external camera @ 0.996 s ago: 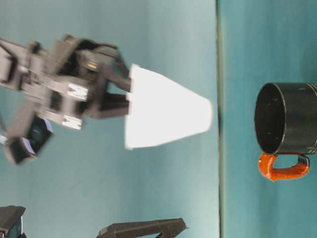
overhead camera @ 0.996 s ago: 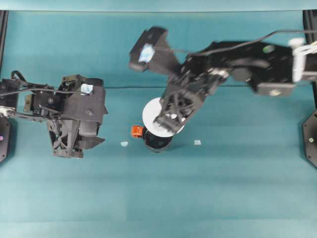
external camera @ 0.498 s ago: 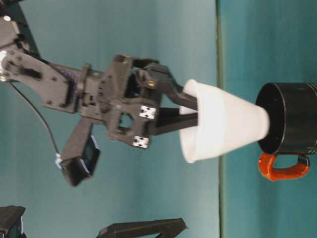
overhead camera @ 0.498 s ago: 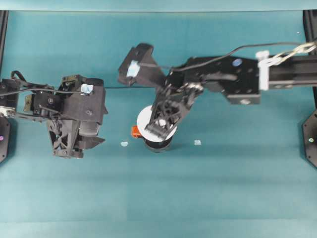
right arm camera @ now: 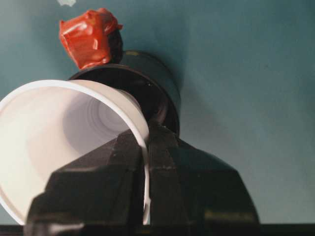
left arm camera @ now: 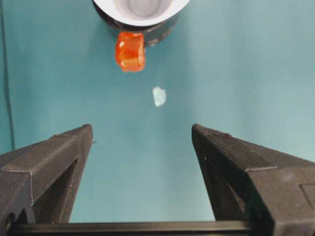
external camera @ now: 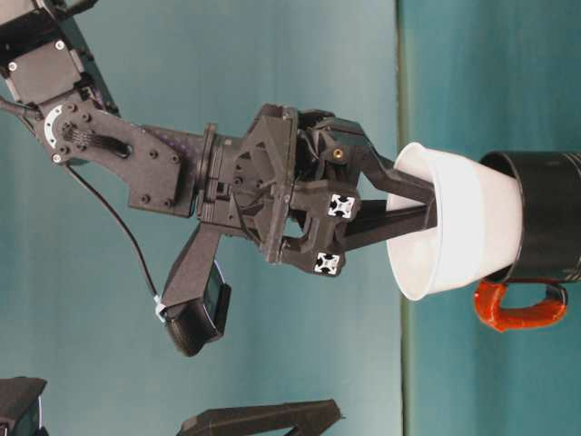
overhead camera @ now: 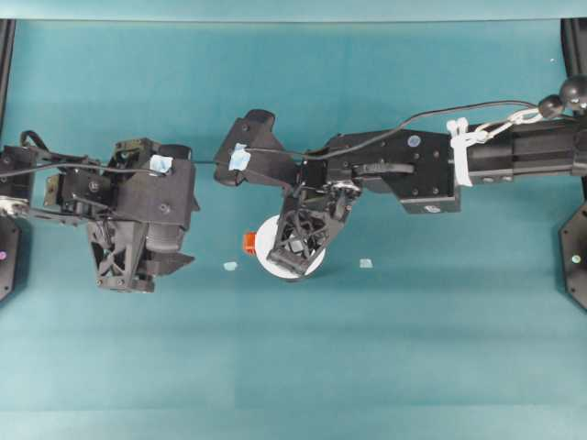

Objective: Put the paper cup into the moved red handle cup holder.

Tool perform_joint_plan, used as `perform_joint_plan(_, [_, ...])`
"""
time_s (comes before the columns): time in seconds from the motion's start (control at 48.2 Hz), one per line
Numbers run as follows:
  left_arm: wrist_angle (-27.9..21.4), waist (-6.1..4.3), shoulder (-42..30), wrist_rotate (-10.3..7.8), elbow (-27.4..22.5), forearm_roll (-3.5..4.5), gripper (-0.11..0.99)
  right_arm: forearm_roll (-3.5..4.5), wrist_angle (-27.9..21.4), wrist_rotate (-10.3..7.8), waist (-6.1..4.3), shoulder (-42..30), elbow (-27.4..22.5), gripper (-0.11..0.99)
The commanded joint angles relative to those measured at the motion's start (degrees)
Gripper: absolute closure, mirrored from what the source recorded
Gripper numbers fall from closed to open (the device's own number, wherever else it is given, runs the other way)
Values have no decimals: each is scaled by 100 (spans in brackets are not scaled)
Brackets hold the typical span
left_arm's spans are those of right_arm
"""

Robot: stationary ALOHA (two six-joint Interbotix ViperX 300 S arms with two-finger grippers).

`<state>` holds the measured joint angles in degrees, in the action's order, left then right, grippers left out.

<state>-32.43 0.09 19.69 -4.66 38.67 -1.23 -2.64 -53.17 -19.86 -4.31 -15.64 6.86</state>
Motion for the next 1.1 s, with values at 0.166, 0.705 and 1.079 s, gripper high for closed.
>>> perform_joint_plan(0.166, [26,-18,44,0,-105,-9,0,26,35,18,18,105,-26,99])
perform_joint_plan(0.705, [26,-18,44,0,-97,-9,0,-53,-18,9,18,237,-26,73])
perform_joint_plan(1.079, [26,-18,53,0,-88,-9,0,9,-26,18,35,396,-26,6])
